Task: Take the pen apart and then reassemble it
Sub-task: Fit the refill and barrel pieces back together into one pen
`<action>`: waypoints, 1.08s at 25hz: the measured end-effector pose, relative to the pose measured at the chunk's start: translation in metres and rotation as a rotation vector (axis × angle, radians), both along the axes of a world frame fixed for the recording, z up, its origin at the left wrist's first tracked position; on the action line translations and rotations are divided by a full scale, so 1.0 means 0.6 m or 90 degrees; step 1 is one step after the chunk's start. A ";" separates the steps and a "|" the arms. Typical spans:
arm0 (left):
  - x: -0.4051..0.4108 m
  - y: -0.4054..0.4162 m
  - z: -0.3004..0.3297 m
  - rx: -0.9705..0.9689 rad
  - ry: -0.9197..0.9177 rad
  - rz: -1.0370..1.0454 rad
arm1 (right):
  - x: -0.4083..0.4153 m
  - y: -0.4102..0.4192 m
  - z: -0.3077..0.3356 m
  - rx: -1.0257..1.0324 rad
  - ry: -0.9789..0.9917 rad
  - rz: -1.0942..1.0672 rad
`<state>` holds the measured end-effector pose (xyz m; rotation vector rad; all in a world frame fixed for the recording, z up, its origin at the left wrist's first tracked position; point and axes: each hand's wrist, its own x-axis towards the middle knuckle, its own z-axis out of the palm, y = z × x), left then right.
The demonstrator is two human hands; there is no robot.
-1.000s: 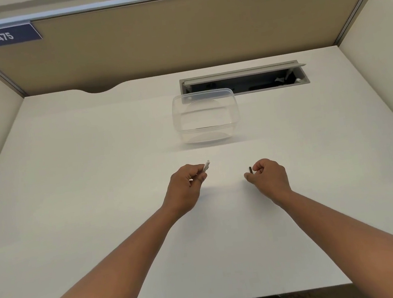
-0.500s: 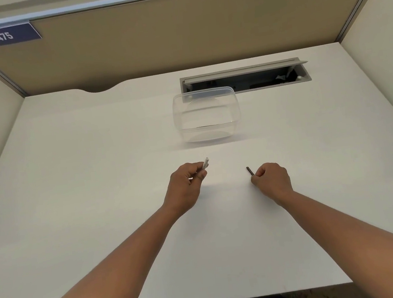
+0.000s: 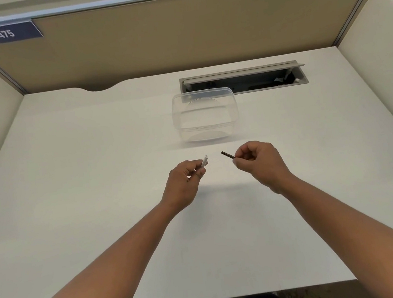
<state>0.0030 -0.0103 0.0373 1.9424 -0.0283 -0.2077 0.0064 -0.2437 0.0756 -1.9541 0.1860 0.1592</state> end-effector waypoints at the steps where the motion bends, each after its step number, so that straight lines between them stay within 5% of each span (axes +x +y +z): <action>1: 0.000 0.000 0.000 -0.002 -0.001 0.002 | 0.000 0.004 0.008 0.017 -0.013 0.014; 15: 0.004 -0.002 0.012 0.057 -0.034 -0.033 | 0.007 0.020 0.035 -0.017 -0.061 0.093; 27: 0.011 0.007 0.018 0.192 -0.146 -0.129 | 0.024 0.018 0.044 -0.265 -0.178 0.243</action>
